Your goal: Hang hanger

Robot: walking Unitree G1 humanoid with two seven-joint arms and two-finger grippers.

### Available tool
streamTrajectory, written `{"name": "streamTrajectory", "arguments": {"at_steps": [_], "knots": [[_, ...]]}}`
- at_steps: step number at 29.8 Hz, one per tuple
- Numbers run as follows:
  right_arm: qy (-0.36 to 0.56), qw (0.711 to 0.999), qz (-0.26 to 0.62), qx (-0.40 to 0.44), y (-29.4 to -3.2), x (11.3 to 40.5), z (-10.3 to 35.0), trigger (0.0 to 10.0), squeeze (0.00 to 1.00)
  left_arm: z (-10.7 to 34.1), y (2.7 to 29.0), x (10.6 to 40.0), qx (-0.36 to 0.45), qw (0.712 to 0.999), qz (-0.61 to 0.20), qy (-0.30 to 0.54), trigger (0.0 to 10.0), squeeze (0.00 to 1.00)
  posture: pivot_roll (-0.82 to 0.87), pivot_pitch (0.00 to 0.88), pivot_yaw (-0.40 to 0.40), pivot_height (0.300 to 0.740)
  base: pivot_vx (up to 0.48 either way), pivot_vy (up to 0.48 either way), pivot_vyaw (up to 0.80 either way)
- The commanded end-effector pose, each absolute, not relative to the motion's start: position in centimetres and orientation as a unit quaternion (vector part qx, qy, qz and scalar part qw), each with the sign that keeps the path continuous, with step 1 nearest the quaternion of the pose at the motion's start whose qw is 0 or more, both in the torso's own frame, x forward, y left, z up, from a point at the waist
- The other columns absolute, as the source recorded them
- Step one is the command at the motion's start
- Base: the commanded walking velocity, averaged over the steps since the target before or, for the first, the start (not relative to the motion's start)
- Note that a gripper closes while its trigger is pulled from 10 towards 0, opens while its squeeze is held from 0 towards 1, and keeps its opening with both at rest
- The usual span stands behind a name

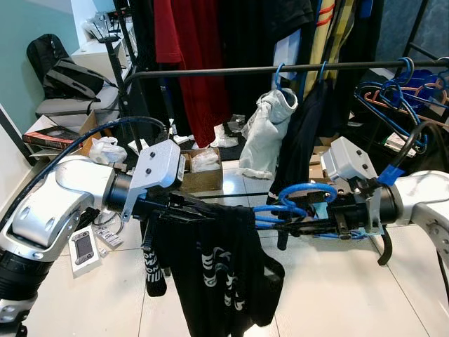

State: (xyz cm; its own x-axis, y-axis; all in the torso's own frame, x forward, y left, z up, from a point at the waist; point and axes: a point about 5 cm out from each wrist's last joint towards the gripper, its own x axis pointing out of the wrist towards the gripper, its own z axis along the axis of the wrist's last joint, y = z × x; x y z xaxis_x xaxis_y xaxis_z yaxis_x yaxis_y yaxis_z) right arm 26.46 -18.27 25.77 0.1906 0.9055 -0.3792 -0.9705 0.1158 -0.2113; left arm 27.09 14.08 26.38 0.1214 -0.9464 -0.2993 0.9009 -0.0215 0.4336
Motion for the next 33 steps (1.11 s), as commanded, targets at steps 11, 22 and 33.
{"name": "streamTrajectory", "arguments": {"at_steps": [11,22,33], "knots": [[0.048,0.758,0.617,-0.206,-17.8,27.2,26.2,0.0,0.0,27.1,14.3,26.8,0.254,0.697,-0.669,-0.058,10.0,0.44,-0.11,0.0,0.044,0.74,0.0,0.0,0.0],[0.012,0.775,0.605,-0.18,-18.3,27.2,27.4,0.0,0.0,28.5,16.3,27.8,0.229,0.732,-0.636,-0.089,10.0,1.0,-0.1,0.0,0.048,0.74,0.0,0.0,0.0],[-0.027,0.778,0.607,-0.156,-19.6,26.6,29.6,0.0,0.0,31.4,20.9,28.9,0.135,0.815,-0.536,-0.176,10.0,0.35,-0.1,0.0,0.046,0.74,0.0,0.0,0.0]]}}
